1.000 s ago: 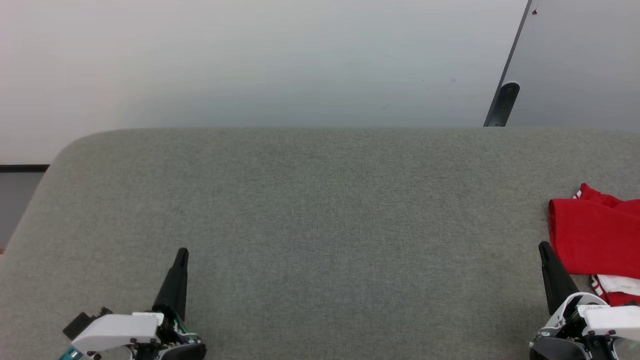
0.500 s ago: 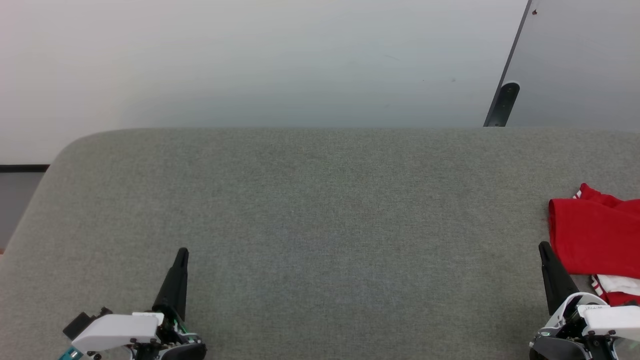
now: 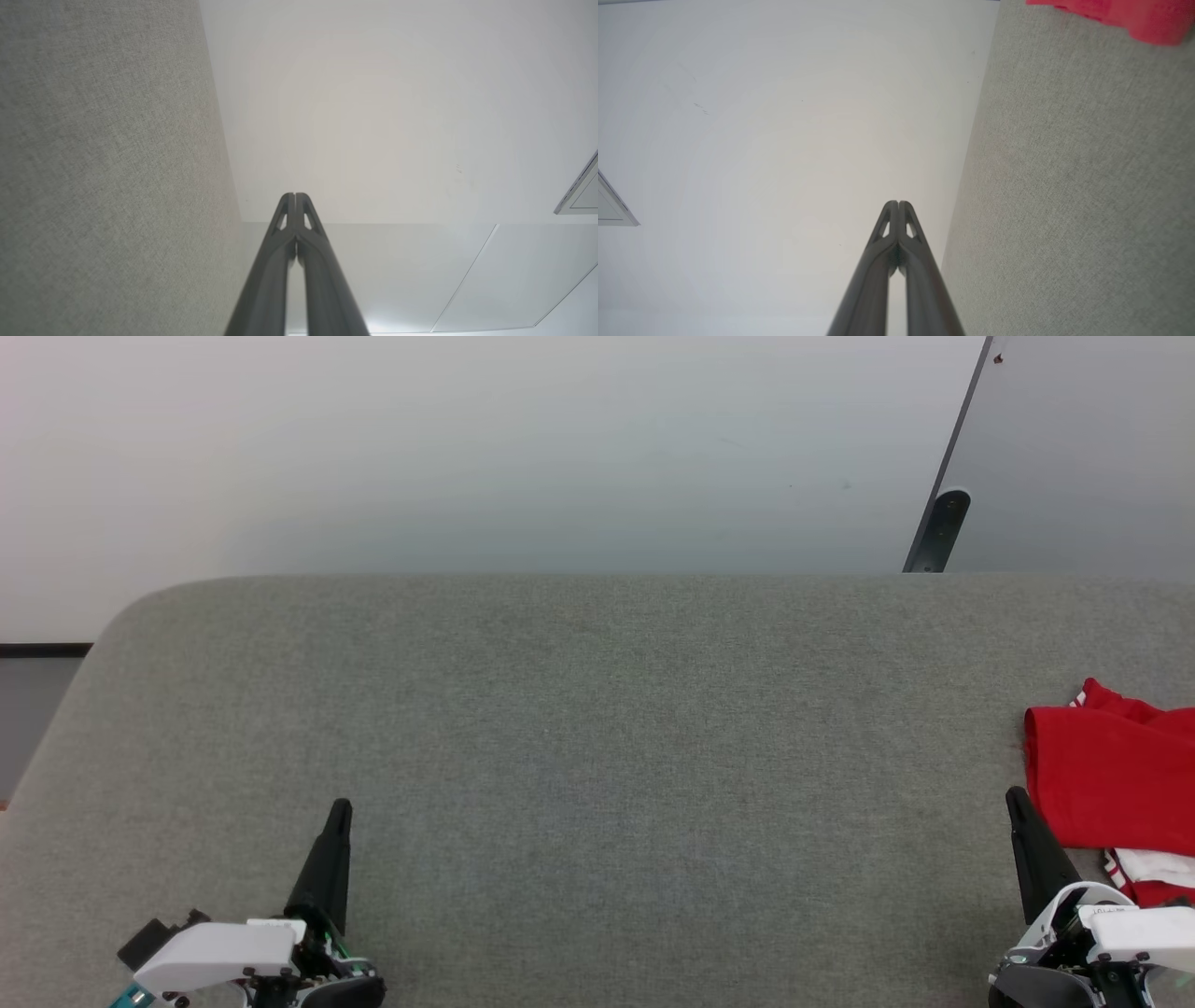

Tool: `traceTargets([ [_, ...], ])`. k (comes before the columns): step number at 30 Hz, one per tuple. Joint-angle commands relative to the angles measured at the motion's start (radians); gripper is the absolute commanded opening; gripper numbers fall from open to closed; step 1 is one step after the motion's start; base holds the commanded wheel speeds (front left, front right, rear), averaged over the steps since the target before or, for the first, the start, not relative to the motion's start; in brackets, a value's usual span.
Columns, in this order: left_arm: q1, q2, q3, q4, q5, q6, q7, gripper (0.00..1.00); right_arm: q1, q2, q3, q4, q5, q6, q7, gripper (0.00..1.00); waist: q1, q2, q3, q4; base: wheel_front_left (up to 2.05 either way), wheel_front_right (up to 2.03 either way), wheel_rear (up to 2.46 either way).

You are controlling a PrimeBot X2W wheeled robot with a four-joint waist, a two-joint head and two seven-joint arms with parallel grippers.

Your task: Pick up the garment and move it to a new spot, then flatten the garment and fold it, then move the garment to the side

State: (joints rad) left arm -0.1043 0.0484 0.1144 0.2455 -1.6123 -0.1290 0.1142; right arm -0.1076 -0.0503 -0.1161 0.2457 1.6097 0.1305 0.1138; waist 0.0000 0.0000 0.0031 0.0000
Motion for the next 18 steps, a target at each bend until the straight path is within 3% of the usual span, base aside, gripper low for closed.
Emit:
traceTargets([
  [1,-0.01,0.0,0.003,0.001,-0.001,-0.006,0.003,0.0,-0.002,0.003,0.004,0.001,0.006,0.0,-0.002,0.0,0.0,0.0,0.0,0.0,0.0,0.0,0.0],
  [18,-0.01,0.0,0.003,0.001,-0.001,-0.006,0.003,0.0,-0.002,0.003,0.004,0.001,0.006,0.0,-0.002,0.0,0.0,0.0,0.0,0.0,0.0,0.0,0.0],
])
